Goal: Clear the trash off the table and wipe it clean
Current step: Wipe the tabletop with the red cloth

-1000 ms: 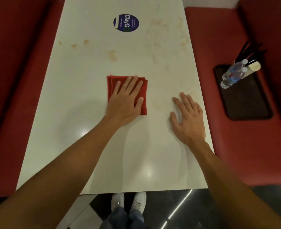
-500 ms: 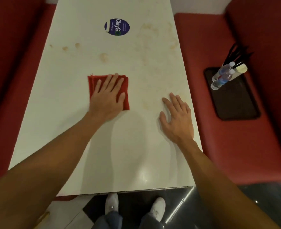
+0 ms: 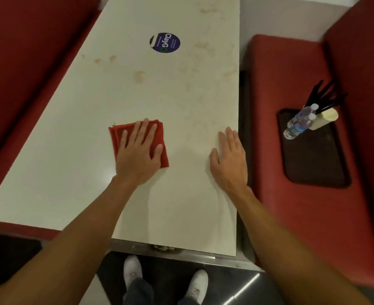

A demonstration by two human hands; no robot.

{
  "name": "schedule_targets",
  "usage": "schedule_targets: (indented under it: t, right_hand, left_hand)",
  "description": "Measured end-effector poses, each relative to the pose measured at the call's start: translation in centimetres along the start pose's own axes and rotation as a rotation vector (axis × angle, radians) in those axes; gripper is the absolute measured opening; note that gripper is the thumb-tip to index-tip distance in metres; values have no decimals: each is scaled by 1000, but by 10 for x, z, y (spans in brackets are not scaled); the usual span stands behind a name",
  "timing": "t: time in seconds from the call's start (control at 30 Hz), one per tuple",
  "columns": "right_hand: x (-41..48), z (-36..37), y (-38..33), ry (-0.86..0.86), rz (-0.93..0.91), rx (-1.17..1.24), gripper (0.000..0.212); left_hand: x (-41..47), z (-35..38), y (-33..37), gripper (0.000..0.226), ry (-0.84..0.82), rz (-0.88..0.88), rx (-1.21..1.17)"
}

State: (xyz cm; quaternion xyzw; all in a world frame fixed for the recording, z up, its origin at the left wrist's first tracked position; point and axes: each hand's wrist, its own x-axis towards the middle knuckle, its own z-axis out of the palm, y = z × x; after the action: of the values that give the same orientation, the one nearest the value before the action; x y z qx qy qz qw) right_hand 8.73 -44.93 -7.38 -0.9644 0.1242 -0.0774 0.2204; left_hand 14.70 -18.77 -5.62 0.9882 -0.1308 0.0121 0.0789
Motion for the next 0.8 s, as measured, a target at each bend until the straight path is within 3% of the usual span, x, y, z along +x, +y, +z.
schedule_targets:
  t: [0.1,0.23,0.33,0.43,0.53,0.67,0.8]
  right_hand:
    - [1,1,-1,-17,19,-1,61]
    - [0,-2,0,-24,12,32,62]
    - [0,-4,0,-19,13,58,61]
    - [0,-3,-1,-12,15,72,60]
    - [1,-2,0,-12,22,58,59]
    - [1,-1,1,-7,36,71,61]
    - [3,1,0,23,34,77,60]
  left_hand:
    - [39,8,34,71,15,-152,-15]
    - [13,16,86,67,11,81,0]
    - [-6,9,54,65,-21,172,-23]
    - [19,7,20,66,11,52,34]
    - [54,15,45,69,11,-43,-4]
    - [39,17,79,67,-7,146,3]
    - [11,9,27,66,-8,223,-36]
